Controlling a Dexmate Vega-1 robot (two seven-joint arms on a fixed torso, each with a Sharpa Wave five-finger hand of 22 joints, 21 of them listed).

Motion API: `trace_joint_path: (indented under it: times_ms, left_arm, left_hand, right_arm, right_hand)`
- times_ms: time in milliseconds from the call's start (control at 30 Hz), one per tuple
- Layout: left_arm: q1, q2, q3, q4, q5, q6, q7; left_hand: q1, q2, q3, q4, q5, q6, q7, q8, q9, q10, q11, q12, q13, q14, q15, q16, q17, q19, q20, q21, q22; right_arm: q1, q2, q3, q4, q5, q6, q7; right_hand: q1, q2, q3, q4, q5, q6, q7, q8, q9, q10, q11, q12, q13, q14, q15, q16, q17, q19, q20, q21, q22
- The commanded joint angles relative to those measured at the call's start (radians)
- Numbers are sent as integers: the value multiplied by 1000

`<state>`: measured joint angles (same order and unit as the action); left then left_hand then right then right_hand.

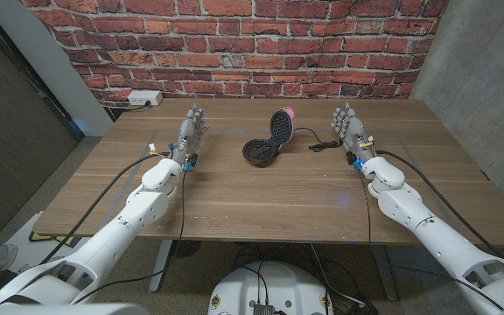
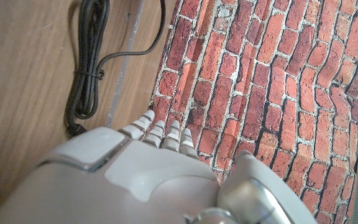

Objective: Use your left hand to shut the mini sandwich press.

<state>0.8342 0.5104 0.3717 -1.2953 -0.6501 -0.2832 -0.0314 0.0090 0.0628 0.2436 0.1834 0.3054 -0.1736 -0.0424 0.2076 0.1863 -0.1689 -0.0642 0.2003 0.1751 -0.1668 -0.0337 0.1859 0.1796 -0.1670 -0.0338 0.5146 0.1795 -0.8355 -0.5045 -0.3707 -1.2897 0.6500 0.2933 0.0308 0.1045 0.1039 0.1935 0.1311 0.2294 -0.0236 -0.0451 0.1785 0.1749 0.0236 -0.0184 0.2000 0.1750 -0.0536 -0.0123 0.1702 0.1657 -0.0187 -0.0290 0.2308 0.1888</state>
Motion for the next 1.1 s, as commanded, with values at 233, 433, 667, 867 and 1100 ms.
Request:
trace_joint_path:
  times_ms: [233, 433, 667, 867, 1100]
  left_arm:
    - [-18, 3, 13, 15, 33, -11, 2]
    - [-22, 22, 27, -18, 100, -10, 52]
    - [-35, 47, 42, -63, 171, 18, 103]
    - [-49, 60, 50, -86, 205, 35, 118]
    - [-78, 70, 65, -98, 245, 58, 122]
  left_hand:
    - [62, 15, -22, -54, 14, -314, -57, -12, 23, -303, 16, -10, 8, -240, 11, -2, 0, -135, -13, -27, -1]
    - [159, -4, -6, -120, 6, -302, -75, 3, 19, -277, 5, 1, 9, -212, 1, 3, -3, -107, 14, -36, -2]
    - [276, 12, 28, -190, -19, -211, -69, 41, 19, -226, -15, 14, 12, -153, 6, 13, 0, -65, 30, -40, 3]
    - [300, 15, 33, -203, -31, -193, -71, 48, 21, -195, -20, 22, 14, -117, 8, 20, 2, -48, 44, -38, 5]
    - [319, 21, 38, -212, -42, -177, -74, 54, 23, -167, -15, 27, 16, -105, 9, 18, 5, -38, 52, -38, 7]
  right_arm:
    - [13, 11, -5, 25, -4, 11, 7]
    - [19, 13, -8, 34, -7, 14, 12]
    - [18, 12, -9, 38, -11, 22, 17]
    - [16, 13, -10, 43, -12, 28, 19]
    - [15, 16, -10, 49, -14, 40, 23]
  right_hand:
    - [2, 16, 8, -1, 4, 6, -11, 6, 3, 3, 1, 4, 3, -11, 1, 6, 1, 5, -31, 3, 1]
    - [3, 16, 8, -2, 4, 4, -9, 6, 3, 3, 2, 3, 3, -11, 2, 5, 1, 6, -31, 2, 1]
    - [5, 16, 8, -4, 4, 6, -8, 7, 3, 3, 4, 3, 3, -13, 3, 5, 1, 6, -30, 1, 1]
    - [6, 15, 9, -5, 4, 7, -8, 7, 3, 4, 8, 4, 3, -13, 3, 5, 1, 6, -29, 1, 1]
    - [7, 15, 9, -6, 4, 8, -7, 8, 3, 5, 5, 4, 3, -14, 3, 4, 1, 6, -29, 0, 1]
